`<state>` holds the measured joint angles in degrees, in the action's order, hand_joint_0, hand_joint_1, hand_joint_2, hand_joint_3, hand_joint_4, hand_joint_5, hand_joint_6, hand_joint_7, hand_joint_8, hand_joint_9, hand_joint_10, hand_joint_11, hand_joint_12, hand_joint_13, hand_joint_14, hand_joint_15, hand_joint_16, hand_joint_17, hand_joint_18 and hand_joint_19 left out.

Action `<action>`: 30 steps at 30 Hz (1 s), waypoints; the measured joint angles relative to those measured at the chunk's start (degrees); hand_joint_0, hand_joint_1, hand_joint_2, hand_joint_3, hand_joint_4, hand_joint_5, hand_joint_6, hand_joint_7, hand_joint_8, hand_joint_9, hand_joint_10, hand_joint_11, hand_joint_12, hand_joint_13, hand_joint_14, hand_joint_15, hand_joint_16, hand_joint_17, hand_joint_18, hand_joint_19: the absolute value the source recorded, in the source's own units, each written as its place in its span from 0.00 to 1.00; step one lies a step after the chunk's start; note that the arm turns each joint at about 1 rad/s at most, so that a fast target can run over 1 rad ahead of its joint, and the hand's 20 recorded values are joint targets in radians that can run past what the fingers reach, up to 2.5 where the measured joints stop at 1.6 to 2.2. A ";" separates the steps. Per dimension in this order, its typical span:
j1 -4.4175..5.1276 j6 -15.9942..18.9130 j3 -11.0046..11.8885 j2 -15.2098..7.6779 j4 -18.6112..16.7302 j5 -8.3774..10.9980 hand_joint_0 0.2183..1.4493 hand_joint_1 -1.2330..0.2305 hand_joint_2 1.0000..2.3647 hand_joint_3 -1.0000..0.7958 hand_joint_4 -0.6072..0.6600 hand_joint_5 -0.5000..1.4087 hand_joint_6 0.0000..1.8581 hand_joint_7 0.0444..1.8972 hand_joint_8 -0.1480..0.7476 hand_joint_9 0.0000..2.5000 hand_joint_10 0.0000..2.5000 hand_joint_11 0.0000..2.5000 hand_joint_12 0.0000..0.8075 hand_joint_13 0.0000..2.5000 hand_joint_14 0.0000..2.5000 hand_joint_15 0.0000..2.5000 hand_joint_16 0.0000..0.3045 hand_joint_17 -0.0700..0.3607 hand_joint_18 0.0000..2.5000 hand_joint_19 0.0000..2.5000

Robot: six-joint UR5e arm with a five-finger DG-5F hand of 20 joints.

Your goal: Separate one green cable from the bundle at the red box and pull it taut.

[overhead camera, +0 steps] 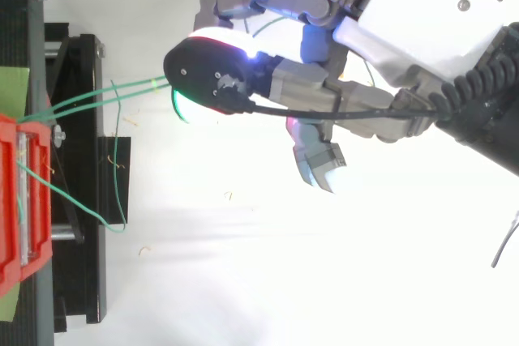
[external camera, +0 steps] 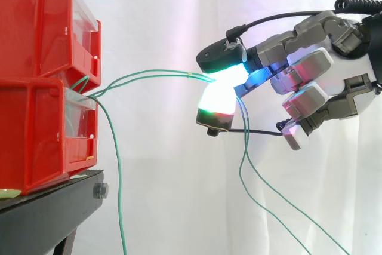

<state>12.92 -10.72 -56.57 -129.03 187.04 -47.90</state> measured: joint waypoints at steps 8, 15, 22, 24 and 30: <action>0.00 0.06 0.01 0.00 0.00 0.00 0.27 0.29 0.04 0.51 0.64 0.32 0.29 0.70 0.53 0.82 0.01 0.21 0.65 0.71 0.01 0.26 0.34 0.70 0.60 0.14; 0.00 0.15 -0.02 0.00 0.00 -0.04 0.27 0.28 0.00 0.46 0.64 0.32 0.30 0.68 0.53 0.81 0.01 0.22 0.63 0.70 0.01 0.27 0.33 0.69 0.59 0.15; 0.00 0.17 -0.02 -0.01 -0.01 -0.05 0.16 0.43 0.00 0.28 0.63 0.31 0.32 0.64 0.50 0.80 0.01 0.22 0.60 0.69 0.01 0.28 0.31 0.66 0.56 0.17; 0.00 0.17 -0.02 -0.02 -0.01 -0.02 0.14 0.50 0.00 0.28 0.63 0.32 0.31 0.66 0.51 0.81 0.01 0.22 0.61 0.70 0.01 0.28 0.32 0.68 0.58 0.16; 0.00 0.11 -0.03 -0.01 0.00 0.00 0.17 0.69 0.00 0.28 0.59 0.32 0.31 0.65 0.48 0.83 0.01 0.23 0.59 0.71 0.01 0.28 0.31 0.66 0.58 0.17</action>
<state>12.92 -10.61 -56.60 -129.04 187.03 -47.90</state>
